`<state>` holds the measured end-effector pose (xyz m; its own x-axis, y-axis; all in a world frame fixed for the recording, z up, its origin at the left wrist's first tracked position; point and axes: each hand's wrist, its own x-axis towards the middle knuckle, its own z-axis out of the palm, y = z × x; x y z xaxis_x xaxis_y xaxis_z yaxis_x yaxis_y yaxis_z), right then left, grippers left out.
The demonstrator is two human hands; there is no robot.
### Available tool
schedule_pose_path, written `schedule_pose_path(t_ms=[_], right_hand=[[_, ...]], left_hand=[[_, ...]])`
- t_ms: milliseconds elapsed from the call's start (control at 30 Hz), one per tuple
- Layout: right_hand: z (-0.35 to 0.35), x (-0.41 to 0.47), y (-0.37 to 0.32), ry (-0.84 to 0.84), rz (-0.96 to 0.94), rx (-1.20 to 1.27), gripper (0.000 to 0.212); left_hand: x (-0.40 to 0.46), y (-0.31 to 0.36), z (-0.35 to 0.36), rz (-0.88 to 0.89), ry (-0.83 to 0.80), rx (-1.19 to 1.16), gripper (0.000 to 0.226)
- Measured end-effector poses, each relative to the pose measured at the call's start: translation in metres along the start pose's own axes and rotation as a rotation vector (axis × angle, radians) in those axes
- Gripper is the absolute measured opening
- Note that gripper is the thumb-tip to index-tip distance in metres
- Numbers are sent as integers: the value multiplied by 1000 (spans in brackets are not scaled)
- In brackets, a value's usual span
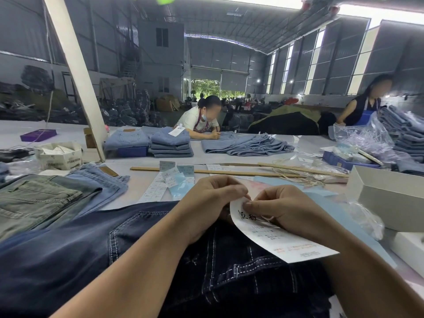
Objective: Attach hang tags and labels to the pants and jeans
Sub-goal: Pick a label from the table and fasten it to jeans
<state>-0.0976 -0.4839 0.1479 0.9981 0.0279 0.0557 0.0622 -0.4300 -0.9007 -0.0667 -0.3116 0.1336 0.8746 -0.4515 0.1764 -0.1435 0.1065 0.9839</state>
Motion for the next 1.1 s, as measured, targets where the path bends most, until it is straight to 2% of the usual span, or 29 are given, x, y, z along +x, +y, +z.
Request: schedule_pose_path(t_ms=[33, 167, 333, 500, 633, 967, 1033, 1100], right_hand=[[1, -1, 0, 14, -10, -16, 25], [6, -4, 2, 86, -108, -112, 24], [13, -7, 2, 201, -273, -341, 20], [13, -9, 2, 198, -270, -326, 22], [13, -11, 4, 240, -300, -435, 21], [15, -10, 4, 223, -318, -534, 22], [17, -10, 4, 241, -332, -547, 23], [17, -9, 6, 285, -350, -574, 22]], left_hand=[[0, -1, 0, 7, 15, 26, 3], [2, -4, 0, -5, 110, 117, 22], [3, -6, -1, 14, 148, 160, 20], [2, -5, -1, 37, 147, 149, 21], [2, -5, -1, 43, 130, 144, 24], [0, -2, -1, 37, 76, 181, 13], [0, 0, -1, 12, 73, 105, 8], [1, 1, -3, -30, 60, -62, 19]])
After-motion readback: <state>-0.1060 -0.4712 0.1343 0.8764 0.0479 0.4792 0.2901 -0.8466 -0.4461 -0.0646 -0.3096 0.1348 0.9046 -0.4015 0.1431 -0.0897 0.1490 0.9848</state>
